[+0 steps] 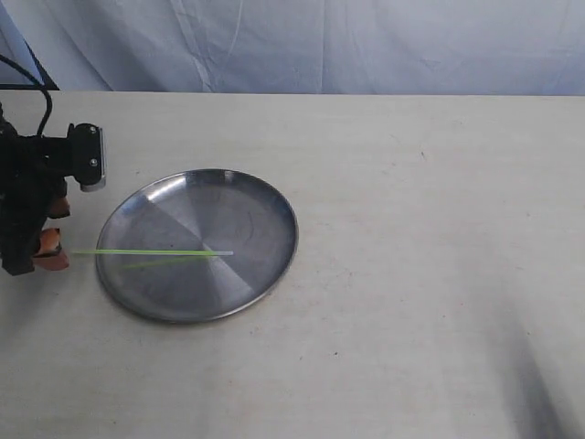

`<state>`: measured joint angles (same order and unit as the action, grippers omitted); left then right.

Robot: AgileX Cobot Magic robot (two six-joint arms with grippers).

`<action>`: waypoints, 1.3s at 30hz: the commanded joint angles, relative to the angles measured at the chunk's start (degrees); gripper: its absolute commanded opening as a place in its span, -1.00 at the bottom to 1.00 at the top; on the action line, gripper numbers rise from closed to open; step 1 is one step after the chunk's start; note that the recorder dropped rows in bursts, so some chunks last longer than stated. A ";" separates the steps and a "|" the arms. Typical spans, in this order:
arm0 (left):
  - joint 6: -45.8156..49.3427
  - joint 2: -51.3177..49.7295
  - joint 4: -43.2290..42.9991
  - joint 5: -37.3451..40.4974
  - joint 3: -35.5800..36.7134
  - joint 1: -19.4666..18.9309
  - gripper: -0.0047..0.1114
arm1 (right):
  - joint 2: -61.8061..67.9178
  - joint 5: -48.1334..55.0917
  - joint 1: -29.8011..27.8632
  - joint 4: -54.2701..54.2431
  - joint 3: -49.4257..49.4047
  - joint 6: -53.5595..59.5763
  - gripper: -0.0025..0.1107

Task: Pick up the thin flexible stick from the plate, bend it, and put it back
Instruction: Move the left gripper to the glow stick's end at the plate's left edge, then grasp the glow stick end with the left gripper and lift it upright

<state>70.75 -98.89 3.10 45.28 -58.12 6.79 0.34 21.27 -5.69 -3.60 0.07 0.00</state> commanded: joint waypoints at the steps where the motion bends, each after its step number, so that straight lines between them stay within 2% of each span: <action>1: 0.11 -3.37 -0.13 -5.09 0.43 0.16 0.26 | -0.34 -0.67 -0.33 0.07 -0.07 0.00 -0.93; 19: 1.81 -10.04 0.32 -11.43 0.43 0.16 0.26 | -0.34 -0.54 -0.33 0.07 -0.07 0.00 -0.93; 24: 2.44 -10.04 2.44 -12.33 0.43 0.16 0.17 | -0.34 -0.54 -0.33 0.07 -0.07 0.00 -0.93; 27: 5.45 -10.04 5.19 -12.10 0.43 0.16 0.00 | -0.34 -0.54 -0.33 0.07 -0.07 0.00 -0.93; 32: 6.33 -10.04 5.88 -9.45 0.43 0.16 -0.63 | -0.34 -0.54 -0.33 0.07 -0.07 0.00 -0.93; 35: 6.33 -10.04 4.95 -7.45 0.43 0.16 -0.92 | -0.34 -0.69 -0.33 0.07 -0.07 0.00 -0.93; 39: 6.18 -9.69 4.56 -4.49 0.43 0.16 -0.92 | -0.34 -0.69 -0.33 0.07 -0.07 0.00 -0.93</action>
<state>76.98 -108.76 7.95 38.28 -57.90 6.79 0.34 21.27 -5.69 -3.60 0.07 0.00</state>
